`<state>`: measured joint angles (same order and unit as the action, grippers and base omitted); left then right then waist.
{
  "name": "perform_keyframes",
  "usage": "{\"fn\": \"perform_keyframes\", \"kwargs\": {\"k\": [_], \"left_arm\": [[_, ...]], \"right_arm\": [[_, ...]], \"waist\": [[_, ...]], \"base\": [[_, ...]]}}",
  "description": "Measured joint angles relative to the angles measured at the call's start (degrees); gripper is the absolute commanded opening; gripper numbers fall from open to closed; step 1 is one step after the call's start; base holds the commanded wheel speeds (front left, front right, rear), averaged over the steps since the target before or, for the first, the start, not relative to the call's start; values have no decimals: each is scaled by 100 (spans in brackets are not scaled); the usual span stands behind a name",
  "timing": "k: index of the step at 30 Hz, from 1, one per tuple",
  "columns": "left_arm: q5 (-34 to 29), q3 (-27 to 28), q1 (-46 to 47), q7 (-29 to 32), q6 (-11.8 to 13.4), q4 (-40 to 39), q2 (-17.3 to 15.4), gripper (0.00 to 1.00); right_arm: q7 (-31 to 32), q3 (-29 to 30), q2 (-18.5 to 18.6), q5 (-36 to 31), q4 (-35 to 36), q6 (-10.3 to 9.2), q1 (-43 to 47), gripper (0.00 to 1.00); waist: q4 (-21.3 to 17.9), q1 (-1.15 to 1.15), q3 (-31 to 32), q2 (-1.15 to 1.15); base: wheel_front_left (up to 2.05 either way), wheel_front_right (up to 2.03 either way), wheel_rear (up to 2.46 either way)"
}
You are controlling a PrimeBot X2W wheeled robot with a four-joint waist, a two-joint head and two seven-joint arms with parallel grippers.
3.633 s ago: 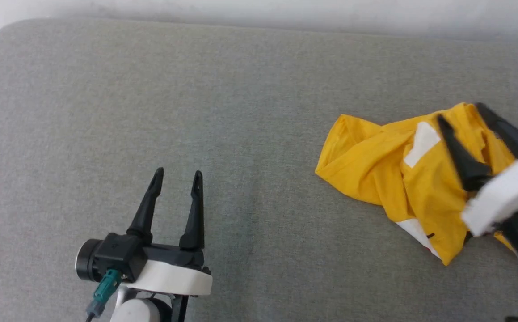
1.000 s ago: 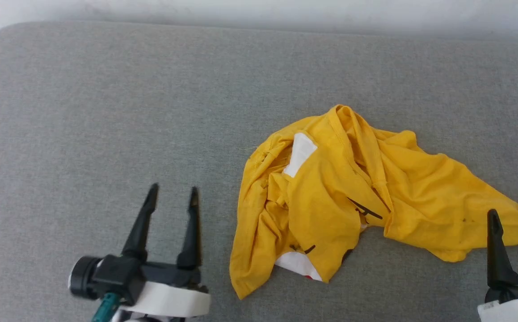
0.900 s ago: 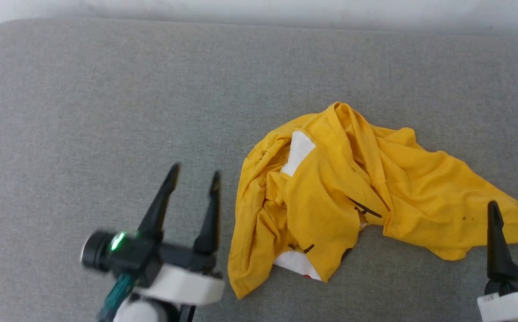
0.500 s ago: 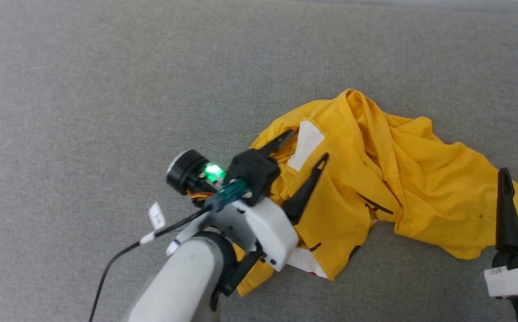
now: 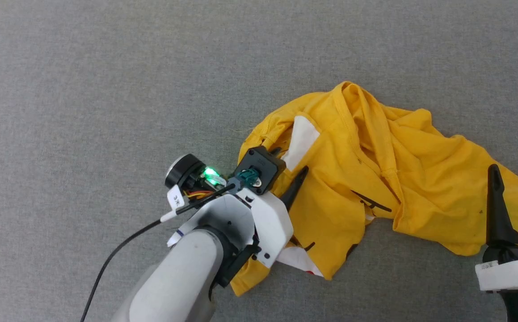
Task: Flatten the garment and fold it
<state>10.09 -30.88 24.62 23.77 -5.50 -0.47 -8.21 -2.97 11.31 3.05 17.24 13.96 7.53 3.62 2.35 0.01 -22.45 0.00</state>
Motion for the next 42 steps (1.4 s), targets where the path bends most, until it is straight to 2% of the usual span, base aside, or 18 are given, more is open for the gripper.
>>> {"fn": "perform_keyframes", "kwargs": {"k": [1,7,13,16,20,26,30,32,35,37,42], "left_arm": [[11,-23,20,-3,0,-9,1,0],[113,-36,95,-178,-3,-168,44,0],[482,442,477,-352,105,-695,144,0],[465,790,955,-165,105,-879,-155,0],[633,1330,1607,51,66,-720,-595,0],[430,1755,2063,-126,24,278,-1329,0],[309,1775,2046,-220,37,1036,-1455,0],[304,1774,2008,-312,108,1357,-1438,18],[381,1818,1936,-459,159,1756,-1361,39],[412,1818,1890,-575,180,1916,-1292,100],[568,1973,1921,-1150,283,1948,-1095,100]], "right_arm": [[-11,-3,0,2,-15,0,0,100],[-26,3,0,9,-115,0,0,100],[-10,20,0,41,-116,0,1,100],[23,5,0,38,-35,0,0,100],[97,-19,-1,27,18,0,-52,100],[135,-138,0,31,-4,0,-236,100],[122,-199,-1,31,-79,0,-324,100],[118,-208,-1,31,-122,0,-338,100],[120,-224,-1,27,-170,0,-341,100],[129,-216,0,-16,-180,1,-346,100],[208,-231,-1,-109,-176,0,-361,100]], "waist": [[2,0,7,0],[25,0,102,0],[89,-1,171,0],[104,-1,117,0],[83,-1,-57,0],[-52,0,-423,0],[-185,1,-616,0],[-243,1,-684,0],[-308,1,-741,0],[-306,0,-744,0],[-215,0,-635,0]], "base": [[0,0,0],[0,0,0],[0,0,0],[0,0,0],[0,0,0],[0,0,0],[0,0,0],[0,0,0],[0,0,0],[0,0,0],[0,0,0]]}}
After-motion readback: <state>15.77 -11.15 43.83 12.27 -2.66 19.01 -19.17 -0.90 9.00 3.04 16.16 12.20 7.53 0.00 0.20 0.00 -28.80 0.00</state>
